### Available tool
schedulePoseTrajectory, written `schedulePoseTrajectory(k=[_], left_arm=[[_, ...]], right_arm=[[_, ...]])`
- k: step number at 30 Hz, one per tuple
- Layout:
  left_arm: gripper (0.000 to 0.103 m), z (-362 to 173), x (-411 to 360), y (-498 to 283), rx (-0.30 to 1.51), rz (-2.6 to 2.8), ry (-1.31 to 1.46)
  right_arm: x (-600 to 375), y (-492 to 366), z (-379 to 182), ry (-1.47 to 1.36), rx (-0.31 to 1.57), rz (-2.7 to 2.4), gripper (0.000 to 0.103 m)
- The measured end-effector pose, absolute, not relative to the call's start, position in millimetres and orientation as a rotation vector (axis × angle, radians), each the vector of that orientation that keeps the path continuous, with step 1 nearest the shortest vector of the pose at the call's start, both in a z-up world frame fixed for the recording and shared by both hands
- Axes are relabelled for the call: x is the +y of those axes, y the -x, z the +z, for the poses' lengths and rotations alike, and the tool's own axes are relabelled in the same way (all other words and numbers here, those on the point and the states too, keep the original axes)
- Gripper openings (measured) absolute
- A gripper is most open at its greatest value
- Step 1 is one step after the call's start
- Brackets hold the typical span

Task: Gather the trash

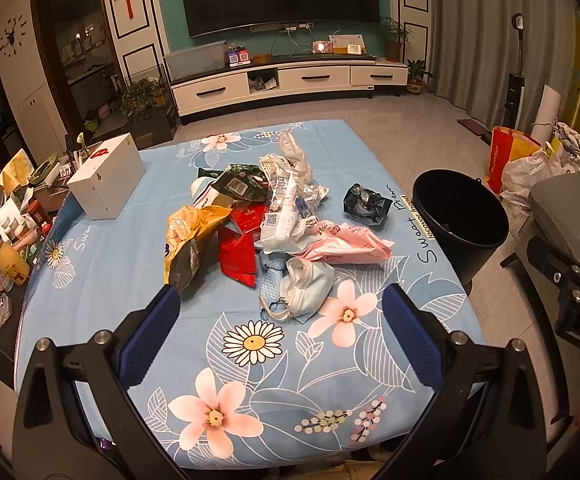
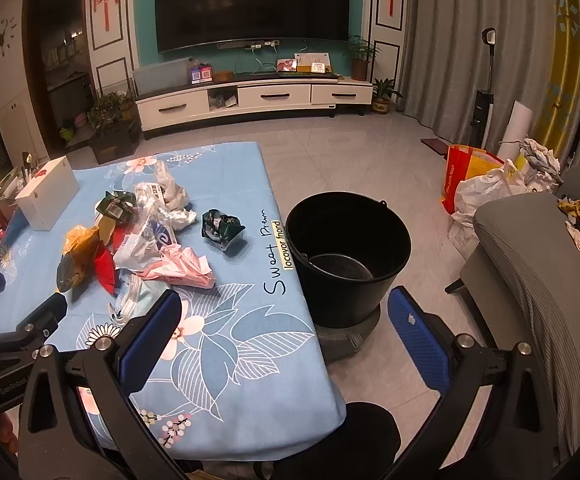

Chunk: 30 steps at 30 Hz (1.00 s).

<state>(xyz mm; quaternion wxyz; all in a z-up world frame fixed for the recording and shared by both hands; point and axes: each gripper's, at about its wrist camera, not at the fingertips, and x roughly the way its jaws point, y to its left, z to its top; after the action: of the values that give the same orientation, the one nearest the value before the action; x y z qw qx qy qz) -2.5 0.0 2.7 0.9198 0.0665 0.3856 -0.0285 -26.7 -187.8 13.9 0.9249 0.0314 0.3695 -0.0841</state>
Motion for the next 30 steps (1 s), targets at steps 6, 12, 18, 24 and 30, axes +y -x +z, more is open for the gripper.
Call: schedulePoseTrajectory(k=[6,12,18,24,30], left_arm=[[0.101,1.7,-0.5,2.9,0.794,-0.059,-0.139],[0.101,0.7,-0.8,4.0,0.792,-0.061,-0.14],[0.101,0.7,-1.3,4.6,0.791,-0.057,-0.14],[0.101,1.2,-1.4,4.5,0.791,-0.061,-0.139],[0.101,1.9,-2.6,4.9,0.792,-0.061,-0.141]], right_arm=[[-188.2,27.2,13.8,-0.067,0.76,-0.174,0.101],[-188.8,27.4,14.4,-0.07,0.755,-0.175,0.101],[-189.3,27.2,14.9,-0.072,0.755,-0.172,0.101],[-190.0,28.4,15.4,-0.073,0.751,-0.171,0.101],[-191.6,28.2,14.8,-0.078,0.753,-0.176,0.101]])
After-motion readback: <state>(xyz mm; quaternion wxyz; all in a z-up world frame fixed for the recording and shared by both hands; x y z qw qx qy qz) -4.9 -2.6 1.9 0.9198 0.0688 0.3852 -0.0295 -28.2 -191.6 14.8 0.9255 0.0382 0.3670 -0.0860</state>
